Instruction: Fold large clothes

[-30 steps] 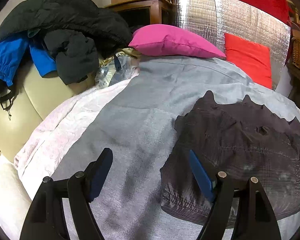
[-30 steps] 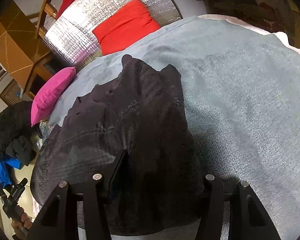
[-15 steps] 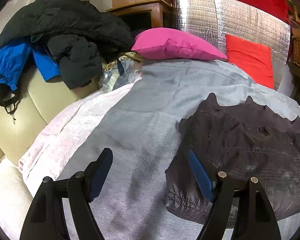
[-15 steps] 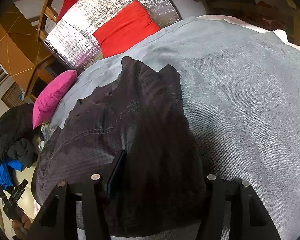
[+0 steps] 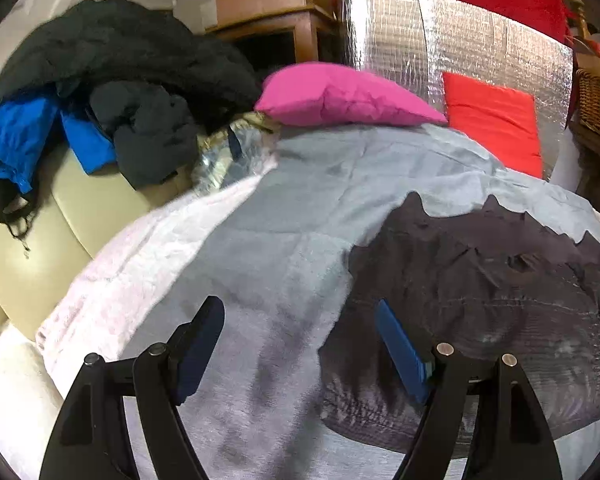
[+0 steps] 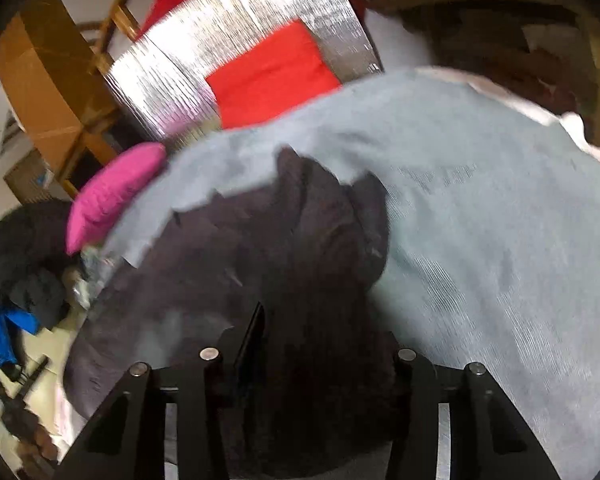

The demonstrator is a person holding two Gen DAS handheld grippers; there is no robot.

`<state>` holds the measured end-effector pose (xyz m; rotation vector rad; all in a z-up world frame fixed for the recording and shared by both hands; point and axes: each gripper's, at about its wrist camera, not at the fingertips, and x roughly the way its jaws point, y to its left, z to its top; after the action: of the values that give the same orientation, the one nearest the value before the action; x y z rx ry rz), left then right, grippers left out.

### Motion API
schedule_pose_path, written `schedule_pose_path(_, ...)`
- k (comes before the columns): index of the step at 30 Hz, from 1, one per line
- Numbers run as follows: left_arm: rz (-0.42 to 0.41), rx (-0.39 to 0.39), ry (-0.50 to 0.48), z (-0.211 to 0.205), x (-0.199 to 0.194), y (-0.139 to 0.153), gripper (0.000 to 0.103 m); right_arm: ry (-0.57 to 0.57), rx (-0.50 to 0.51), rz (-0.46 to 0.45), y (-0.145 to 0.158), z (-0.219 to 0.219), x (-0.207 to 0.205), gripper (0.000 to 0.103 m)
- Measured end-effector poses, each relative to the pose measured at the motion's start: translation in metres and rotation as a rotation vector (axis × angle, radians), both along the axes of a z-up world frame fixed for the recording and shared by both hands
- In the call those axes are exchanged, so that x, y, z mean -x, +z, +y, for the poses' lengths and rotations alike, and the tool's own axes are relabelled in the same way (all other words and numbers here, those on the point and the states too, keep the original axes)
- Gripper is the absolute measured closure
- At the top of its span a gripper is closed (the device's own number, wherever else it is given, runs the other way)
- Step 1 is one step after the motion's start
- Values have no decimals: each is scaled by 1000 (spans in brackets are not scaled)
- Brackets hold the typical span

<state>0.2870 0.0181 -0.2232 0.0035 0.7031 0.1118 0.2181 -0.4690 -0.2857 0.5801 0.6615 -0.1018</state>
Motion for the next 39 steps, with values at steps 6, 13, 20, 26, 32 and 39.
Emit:
schedule_pose_path(6,213,202,-12,15,-25,-29,17,-34,-6,94,-32,-11,-9,46)
schedule_pose_path(13,189,266,-21,20,-15,-32,24,-92,-144,60,-27,-35,31,39)
schedule_pose_path(20,138,184,-33,8,21,-22,25,-100,-366,12,-40,-37,91,31)
schedule_pose_path(26,195,271,-98,-1,28,-30,16,-60,-496,42,-63,-20,63,31)
schedule_pose_path(32,262,448,-15,13,-15,-49,16,-154,-523,11,-62,-23,15,29)
schedule_pose_path(39,191,484,-29,4,-35,-48,68,-222,-425,-12,-60,-20,3,53)
